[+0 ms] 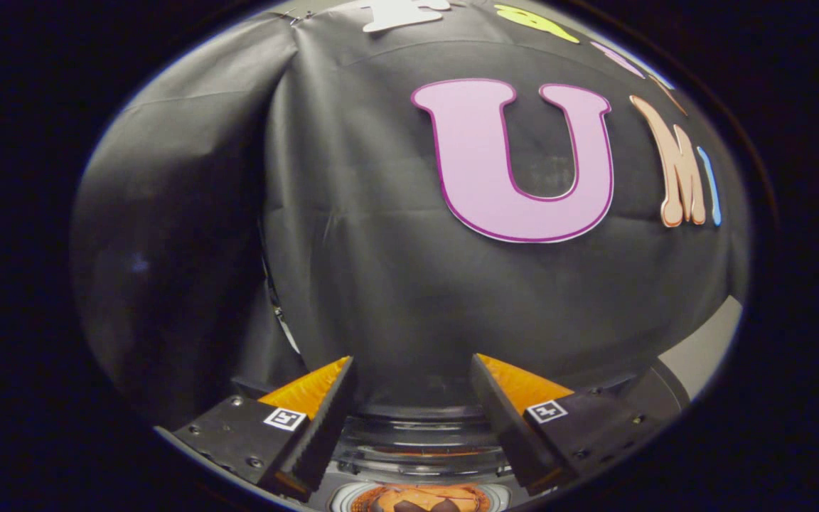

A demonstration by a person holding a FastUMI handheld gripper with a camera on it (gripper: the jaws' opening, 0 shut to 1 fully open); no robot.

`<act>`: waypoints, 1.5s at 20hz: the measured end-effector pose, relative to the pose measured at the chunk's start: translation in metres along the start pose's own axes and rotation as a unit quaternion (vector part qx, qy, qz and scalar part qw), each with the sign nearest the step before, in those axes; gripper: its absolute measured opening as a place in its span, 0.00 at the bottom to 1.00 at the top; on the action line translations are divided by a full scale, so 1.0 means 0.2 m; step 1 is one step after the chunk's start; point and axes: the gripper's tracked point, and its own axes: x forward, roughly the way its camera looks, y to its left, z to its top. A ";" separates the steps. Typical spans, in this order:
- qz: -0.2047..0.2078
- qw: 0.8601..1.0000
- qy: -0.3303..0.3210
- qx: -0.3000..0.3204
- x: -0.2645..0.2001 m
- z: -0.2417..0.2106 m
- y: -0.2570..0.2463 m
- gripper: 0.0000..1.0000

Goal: Put the clothes into the washing machine and then close the washing machine lid.

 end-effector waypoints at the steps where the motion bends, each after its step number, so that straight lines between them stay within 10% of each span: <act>1: -0.005 1.000 0.007 0.000 0.04 -0.01 -0.01 0.97; 30: 0.002 0.998 0.057 -0.012 0.08 -0.09 -0.03 0.97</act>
